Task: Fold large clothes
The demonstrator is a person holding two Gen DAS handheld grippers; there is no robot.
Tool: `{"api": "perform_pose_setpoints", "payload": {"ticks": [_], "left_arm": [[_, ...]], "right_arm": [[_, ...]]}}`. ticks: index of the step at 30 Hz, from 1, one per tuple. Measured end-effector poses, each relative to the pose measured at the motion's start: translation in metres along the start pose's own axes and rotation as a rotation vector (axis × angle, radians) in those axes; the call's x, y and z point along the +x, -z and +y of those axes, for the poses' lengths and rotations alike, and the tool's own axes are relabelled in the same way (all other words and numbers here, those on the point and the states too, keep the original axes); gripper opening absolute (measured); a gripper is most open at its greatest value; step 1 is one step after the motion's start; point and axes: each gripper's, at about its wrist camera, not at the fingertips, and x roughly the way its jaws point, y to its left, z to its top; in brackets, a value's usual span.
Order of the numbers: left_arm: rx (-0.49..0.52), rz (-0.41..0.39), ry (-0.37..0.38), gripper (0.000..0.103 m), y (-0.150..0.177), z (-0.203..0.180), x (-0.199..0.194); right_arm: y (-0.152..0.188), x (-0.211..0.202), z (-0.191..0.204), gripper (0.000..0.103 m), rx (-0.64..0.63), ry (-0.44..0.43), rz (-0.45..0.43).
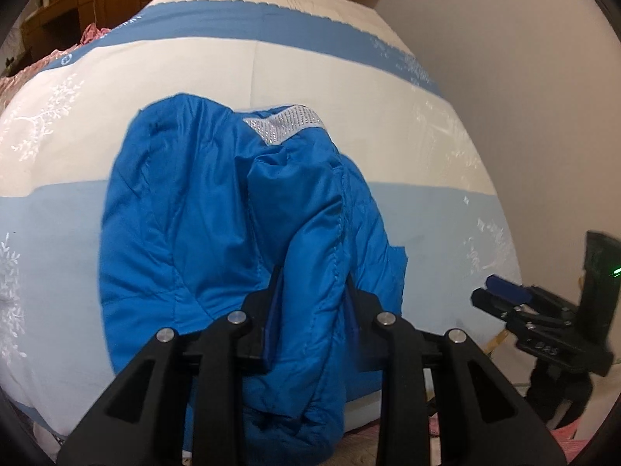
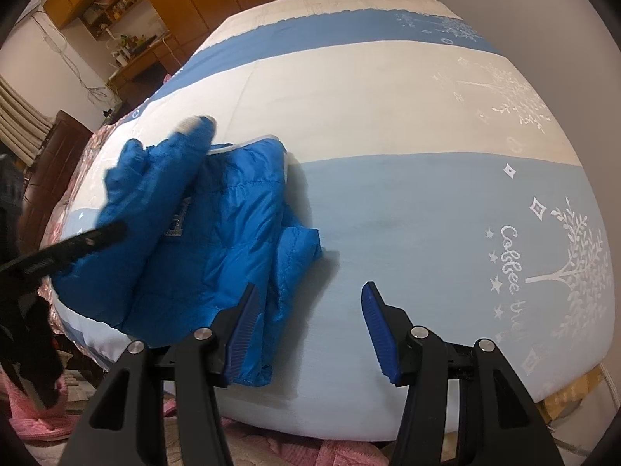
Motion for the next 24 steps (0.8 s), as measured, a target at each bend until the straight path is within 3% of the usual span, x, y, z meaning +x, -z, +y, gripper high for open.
{"api": "perform_pose_setpoints", "payload": {"ticks": [11, 15, 20, 21, 24], "left_arm": [[0.066, 0.07, -0.028, 0.034, 0.02, -0.008, 0.052], [0.041, 0.059, 0.081, 0.041, 0.017, -0.005, 0.03], [0.018, -0.005, 0.255, 0.05, 0.013, 0.003, -0.033], [0.02, -0.03, 0.261, 0.052, 0.013, 0.006, -0.044], [0.017, -0.115, 0.162, 0.053, 0.006, 0.026, -0.073]], "right_arm": [[-0.005, 0.012, -0.003, 0.055, -0.005, -0.012, 0.03], [-0.009, 0.015, 0.002, 0.055, -0.013, -0.024, 0.035], [-0.019, 0.015, 0.018, 0.055, -0.031, -0.084, 0.042], [-0.02, 0.015, 0.021, 0.057, -0.034, -0.094, 0.042], [-0.028, 0.017, 0.033, 0.071, -0.032, -0.157, 0.05]]}}
